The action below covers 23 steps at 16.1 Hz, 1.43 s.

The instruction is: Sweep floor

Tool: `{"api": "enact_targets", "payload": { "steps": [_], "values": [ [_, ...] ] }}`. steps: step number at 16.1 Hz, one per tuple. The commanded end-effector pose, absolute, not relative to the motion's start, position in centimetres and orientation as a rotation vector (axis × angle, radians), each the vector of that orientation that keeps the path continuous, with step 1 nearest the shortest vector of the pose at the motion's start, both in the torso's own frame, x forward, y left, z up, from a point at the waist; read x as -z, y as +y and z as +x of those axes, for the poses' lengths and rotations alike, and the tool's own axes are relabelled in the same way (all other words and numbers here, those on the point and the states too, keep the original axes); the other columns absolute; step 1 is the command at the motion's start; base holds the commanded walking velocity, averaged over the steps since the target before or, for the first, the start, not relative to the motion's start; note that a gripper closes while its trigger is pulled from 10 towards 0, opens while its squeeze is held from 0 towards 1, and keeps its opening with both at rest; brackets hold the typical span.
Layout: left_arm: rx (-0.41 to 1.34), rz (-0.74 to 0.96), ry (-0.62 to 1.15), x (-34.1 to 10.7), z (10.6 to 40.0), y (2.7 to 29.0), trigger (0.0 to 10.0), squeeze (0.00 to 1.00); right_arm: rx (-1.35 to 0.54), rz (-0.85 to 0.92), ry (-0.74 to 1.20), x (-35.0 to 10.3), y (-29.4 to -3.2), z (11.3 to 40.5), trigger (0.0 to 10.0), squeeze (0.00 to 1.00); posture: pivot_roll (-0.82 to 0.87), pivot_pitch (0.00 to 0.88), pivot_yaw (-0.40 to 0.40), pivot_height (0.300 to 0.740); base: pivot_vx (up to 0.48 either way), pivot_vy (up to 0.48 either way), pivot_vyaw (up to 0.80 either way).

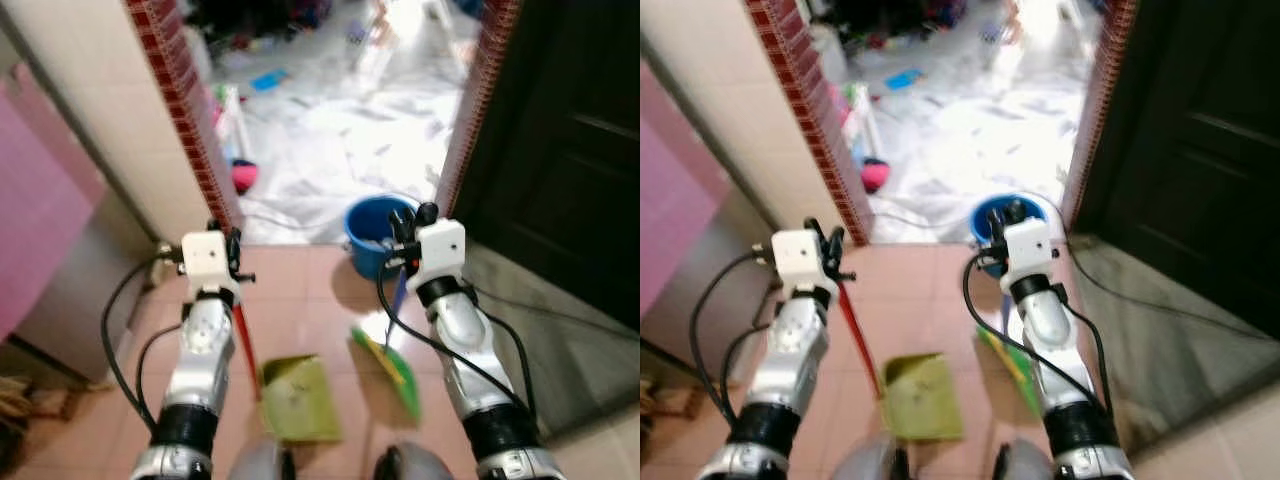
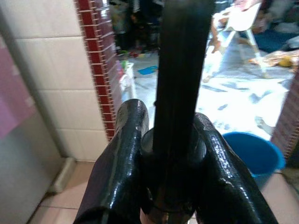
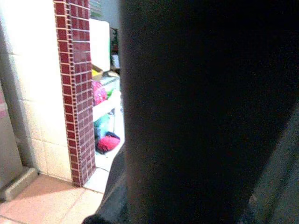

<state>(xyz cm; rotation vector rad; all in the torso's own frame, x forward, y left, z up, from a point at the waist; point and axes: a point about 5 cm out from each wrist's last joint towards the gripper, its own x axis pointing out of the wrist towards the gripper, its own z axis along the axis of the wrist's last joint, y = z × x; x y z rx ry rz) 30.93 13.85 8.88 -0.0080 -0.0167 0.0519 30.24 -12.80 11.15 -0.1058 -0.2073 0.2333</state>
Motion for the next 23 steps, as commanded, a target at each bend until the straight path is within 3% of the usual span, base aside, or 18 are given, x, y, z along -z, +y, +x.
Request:
{"api": "enact_targets", "payload": {
  "steps": [1,18,23],
  "values": [
    [-0.039,-0.01,-0.055,-9.8,31.2,13.6,10.0,0.0,-0.237,-0.106,-0.231,-11.8,-12.6,30.4,10.0,0.0,-0.1,0.0,0.086,0.74,-0.326,0.0,0.0],
    [-0.043,-0.032,-0.066,-10.1,31.2,13.3,10.0,0.0,-0.254,-0.12,-0.218,-11.5,-12.6,30.3,10.0,0.0,-0.1,0.0,0.078,0.74,-0.32,0.0,0.0],
    [-0.051,-0.05,-0.127,-11.8,31.7,13.6,10.0,0.0,-0.257,-0.122,-0.223,-11.6,-12.5,30.4,10.0,0.0,-0.1,0.0,0.08,0.74,0.0,0.248,0.0]
  ]
}}
